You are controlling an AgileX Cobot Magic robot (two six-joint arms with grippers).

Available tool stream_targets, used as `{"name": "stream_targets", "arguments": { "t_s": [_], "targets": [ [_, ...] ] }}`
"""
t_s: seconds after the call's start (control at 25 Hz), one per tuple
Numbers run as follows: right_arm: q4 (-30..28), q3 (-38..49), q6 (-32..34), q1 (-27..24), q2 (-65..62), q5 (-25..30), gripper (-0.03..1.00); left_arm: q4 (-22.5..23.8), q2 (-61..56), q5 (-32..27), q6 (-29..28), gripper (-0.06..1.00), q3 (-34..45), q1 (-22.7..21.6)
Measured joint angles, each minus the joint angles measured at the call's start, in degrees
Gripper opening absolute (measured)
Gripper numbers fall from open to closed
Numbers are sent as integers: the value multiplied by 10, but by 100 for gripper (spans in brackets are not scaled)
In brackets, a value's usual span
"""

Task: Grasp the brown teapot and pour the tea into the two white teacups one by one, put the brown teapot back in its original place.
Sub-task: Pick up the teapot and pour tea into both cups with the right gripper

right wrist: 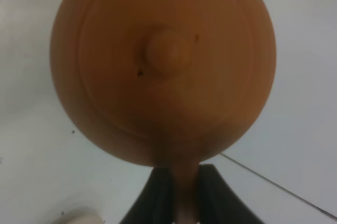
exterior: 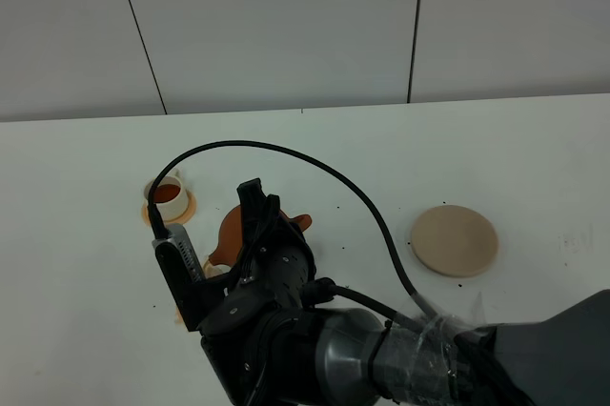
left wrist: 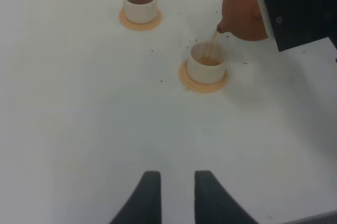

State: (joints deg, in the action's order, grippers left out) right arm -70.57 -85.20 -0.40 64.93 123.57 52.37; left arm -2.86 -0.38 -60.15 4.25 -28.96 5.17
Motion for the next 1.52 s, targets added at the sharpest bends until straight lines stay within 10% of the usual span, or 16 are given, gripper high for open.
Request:
{"name": "stream_targets", "arguments": {
  "t_s": [1.52],
  "targets": [
    [-15,0,-1,0,0,33,10,0,0,0,0,23,0,0]
  ]
}}
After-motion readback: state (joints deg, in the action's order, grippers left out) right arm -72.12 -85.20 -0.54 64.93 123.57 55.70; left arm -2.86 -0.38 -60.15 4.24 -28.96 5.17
